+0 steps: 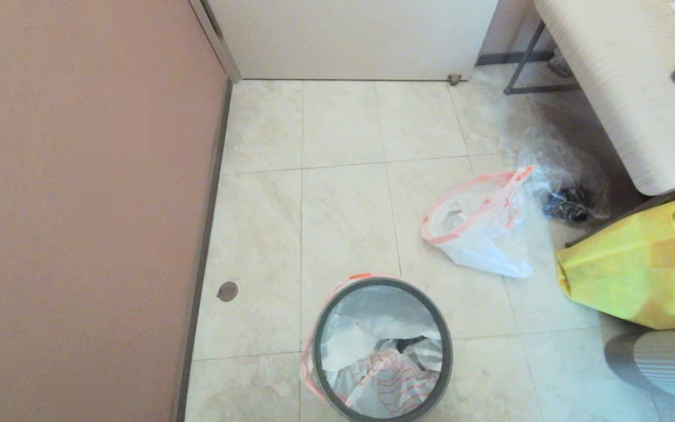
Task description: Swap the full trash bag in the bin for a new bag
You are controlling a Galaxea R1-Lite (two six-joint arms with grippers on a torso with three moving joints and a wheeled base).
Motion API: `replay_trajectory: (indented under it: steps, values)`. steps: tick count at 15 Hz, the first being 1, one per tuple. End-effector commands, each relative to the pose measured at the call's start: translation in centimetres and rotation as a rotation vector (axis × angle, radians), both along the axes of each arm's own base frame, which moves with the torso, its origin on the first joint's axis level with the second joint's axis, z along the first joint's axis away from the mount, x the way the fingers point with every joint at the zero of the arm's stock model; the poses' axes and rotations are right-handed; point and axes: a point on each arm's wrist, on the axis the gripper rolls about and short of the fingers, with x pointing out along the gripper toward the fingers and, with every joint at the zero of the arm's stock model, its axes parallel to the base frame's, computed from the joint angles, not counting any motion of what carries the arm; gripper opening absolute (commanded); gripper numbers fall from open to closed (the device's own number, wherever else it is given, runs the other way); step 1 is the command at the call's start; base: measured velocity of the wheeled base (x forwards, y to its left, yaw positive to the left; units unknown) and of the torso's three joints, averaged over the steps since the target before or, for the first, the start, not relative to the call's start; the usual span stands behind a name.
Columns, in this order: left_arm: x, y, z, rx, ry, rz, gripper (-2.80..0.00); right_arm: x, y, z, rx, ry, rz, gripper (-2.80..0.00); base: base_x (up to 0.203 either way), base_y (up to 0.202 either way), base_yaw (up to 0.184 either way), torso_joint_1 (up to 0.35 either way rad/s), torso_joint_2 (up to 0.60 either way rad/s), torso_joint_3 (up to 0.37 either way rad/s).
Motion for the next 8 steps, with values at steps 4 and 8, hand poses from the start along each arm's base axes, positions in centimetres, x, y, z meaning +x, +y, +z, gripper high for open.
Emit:
replay_trajectory:
  steps: [4,8]
  values:
    - [0.35,0.0,-1.1,0.0,0.04,0.001,-2.8,0.03,0.0,-0.04,-0.008,0.005,-0.002,-2.8,0.0,0.0,0.0,0.0,0.0,0.0]
    - [0.35,0.0,-1.1,0.0,0.04,0.001,-2.8,0.03,0.0,-0.03,0.008,0.004,-0.002,-2.8,0.0,0.0,0.0,0.0,0.0,0.0]
